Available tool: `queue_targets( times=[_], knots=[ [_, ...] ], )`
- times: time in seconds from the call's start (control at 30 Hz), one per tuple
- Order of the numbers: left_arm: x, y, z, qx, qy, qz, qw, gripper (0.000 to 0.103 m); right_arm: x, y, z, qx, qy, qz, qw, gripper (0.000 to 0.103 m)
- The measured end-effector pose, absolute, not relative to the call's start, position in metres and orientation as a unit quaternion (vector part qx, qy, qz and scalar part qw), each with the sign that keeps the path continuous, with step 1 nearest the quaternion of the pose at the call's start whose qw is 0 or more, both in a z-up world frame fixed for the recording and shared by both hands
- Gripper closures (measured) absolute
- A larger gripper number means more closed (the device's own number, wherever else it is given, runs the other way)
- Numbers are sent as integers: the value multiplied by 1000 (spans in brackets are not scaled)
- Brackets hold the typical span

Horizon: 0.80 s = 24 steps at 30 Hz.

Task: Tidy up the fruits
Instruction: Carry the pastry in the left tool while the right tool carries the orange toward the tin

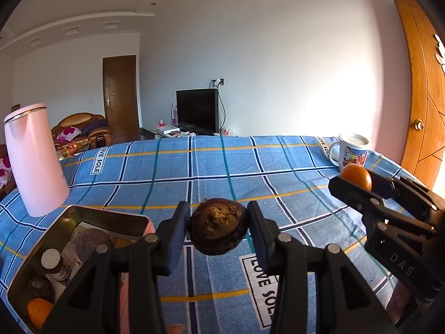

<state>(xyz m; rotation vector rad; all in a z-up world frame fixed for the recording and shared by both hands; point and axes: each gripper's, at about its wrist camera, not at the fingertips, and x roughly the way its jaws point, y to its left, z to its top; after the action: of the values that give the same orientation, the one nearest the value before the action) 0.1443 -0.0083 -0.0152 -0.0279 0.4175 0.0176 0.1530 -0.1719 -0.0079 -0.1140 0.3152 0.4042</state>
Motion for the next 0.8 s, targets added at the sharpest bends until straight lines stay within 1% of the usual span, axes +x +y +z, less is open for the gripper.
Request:
queue_targets(
  times=[0.8],
  knots=[
    [111, 32, -3, -39, 189, 24, 981, 58, 128, -121, 8, -65, 142, 255, 954, 64]
  ],
)
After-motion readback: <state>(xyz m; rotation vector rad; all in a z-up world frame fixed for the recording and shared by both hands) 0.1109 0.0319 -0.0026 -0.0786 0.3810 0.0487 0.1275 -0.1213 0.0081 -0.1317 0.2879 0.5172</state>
